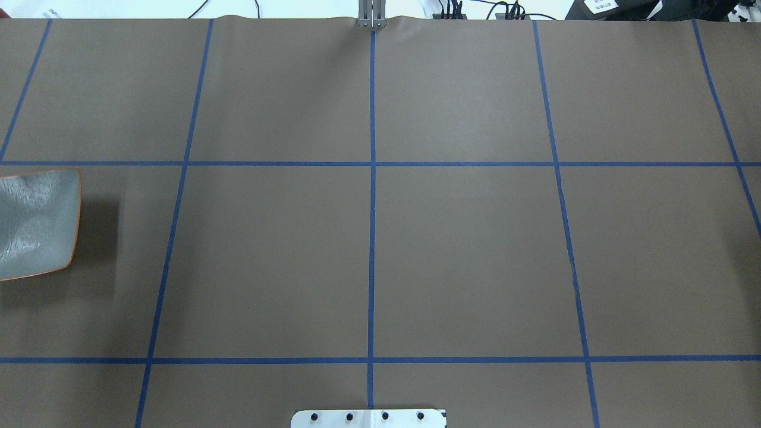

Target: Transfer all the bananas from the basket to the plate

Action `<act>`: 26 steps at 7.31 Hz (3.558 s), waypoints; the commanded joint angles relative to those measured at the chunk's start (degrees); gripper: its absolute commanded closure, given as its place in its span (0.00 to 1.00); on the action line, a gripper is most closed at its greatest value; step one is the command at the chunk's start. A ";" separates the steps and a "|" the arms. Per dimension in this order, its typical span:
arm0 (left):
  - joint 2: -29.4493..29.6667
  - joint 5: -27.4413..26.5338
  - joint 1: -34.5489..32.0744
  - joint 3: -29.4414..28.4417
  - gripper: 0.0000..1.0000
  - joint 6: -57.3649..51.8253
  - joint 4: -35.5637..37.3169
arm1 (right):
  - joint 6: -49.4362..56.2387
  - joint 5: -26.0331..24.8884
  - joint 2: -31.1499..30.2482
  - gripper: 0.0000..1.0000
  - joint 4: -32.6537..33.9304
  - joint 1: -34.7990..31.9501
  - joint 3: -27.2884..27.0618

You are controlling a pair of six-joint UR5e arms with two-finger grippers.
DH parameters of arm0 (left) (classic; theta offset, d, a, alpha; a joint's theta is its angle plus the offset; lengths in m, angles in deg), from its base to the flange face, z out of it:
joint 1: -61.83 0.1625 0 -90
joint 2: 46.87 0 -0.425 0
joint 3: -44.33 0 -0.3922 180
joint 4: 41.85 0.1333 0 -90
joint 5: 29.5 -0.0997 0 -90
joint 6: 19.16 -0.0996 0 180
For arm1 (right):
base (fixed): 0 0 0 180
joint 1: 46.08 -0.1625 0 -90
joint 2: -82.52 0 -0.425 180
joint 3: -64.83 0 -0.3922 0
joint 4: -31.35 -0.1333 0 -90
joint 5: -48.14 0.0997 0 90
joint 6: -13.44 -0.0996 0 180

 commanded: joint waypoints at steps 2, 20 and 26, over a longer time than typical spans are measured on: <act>-0.06 0.04 0.00 -0.21 0.00 0.00 0.08 | 5.25 -0.15 0.69 0.12 -0.12 0.00 4.63; 21.54 0.04 4.36 0.05 0.00 15.29 -14.67 | -35.74 10.93 18.69 1.00 24.31 2.09 -16.27; 34.29 -10.95 27.29 3.11 0.00 67.53 -32.88 | -66.11 7.18 23.78 1.00 5.96 17.81 -18.48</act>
